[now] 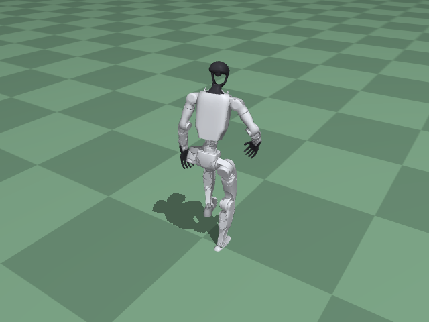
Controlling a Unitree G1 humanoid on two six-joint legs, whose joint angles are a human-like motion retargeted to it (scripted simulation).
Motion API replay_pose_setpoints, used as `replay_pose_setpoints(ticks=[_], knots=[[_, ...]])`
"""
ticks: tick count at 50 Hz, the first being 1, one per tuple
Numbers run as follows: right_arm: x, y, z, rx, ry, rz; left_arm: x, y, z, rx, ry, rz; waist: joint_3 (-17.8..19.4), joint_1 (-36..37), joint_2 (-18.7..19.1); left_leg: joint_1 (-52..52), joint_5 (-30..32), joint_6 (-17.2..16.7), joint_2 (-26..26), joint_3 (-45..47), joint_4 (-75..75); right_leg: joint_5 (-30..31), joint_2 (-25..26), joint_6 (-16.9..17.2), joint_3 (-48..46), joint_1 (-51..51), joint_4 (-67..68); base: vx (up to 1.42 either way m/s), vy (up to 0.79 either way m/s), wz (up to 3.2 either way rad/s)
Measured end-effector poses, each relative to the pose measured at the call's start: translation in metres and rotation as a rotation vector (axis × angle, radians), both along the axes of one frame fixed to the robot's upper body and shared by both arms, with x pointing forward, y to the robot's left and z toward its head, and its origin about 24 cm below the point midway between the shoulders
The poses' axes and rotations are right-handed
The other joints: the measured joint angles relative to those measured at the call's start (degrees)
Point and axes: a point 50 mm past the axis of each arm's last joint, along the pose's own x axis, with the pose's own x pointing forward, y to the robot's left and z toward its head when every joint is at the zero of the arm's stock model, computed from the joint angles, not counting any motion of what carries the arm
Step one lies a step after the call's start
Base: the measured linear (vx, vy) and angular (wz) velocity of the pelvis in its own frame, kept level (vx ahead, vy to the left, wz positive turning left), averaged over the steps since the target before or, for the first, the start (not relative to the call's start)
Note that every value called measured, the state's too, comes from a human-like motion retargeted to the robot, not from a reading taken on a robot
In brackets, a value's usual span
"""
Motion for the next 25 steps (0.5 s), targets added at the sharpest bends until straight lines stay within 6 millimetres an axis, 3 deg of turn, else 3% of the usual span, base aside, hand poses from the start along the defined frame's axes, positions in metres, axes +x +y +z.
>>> replay_pose_setpoints(ticks=[6, 10, 13, 17, 25], knots=[[0.008, 0.003, 0.016, 0.017, -0.107, 0.002, 0.006, 0.011, 0.002, 0.038, -0.001, 0.015, 0.3, -0.2, -1.3, 0.3, -3.7, 2.8, -1.5, 0.9, -1.9, -1.1, -0.9, 1.0, 1.5, -2.1, 1.8, 0.17, 0.07, -0.25], [0.011, 0.003, 0.02, 0.03, -0.154, -0.027, 0.008, 0.011, 0.002, 0.042, 0.009, 0.019, 0.3, -0.4, -2.4, 0.9, -6.8, 5.5, -2.1, 1.6, -2.9, -0.4, -1.4, 2.1, 2.7, -3.1, 2.3, 0.2, 0.08, -0.32], [0.013, 0.002, 0.019, 0.047, -0.183, -0.069, 0.01, 0.011, 0.001, 0.043, 0.012, 0.025, 0.2, -0.4, -3.0, 1.8, -8.2, 5.6, -1.3, 1.5, -3.6, 1.5, -1.1, 3.0, 3.8, -3.4, 2.3, 0.23, 0.03, -0.41], [0.017, -0.002, 0.017, 0.081, -0.23, -0.156, 0.016, 0.012, 0.004, 0.039, -0.004, 0.037, -0.1, -0.2, -3.9, 4.0, -7.9, 5.6, -0.1, 1.9, -6.1, 8.9, -2.0, 4.6, 2.3, -3.3, 1.2, 0.24, 0.06, -0.55], [0.027, -0.013, 0.005, 0.139, -0.269, -0.377, 0.04, 0.001, 0.015, -0.003, -0.103, 0.015, -2.7, 0.2, -3.8, 12.1, -4.7, 5.6, 2.5, 4.0, -16.5, 27.0, -5.2, 3.6, -4.8, -2.8, 0.7, 0.23, 0.09, -0.74]])
